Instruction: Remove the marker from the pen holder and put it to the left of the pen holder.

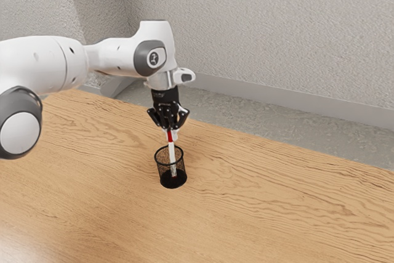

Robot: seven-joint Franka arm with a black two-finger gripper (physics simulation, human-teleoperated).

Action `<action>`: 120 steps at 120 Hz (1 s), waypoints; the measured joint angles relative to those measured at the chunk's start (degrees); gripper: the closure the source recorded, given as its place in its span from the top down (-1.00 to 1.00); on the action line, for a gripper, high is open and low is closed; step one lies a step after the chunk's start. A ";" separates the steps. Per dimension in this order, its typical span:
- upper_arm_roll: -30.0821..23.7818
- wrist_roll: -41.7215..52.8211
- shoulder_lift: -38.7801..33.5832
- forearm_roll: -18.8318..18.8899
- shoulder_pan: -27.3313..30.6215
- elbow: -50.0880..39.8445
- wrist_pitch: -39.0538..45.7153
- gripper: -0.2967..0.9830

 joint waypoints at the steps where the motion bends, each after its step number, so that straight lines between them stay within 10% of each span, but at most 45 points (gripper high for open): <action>1: -0.01 -0.04 -0.33 0.02 -0.04 -0.09 -0.08 -0.62; 54: -0.15 -2.16 -11.54 1.20 0.48 -1.43 -10.48 -0.67; 120: 0.15 -2.74 4.15 0.97 12.46 -1.00 -17.07 -0.66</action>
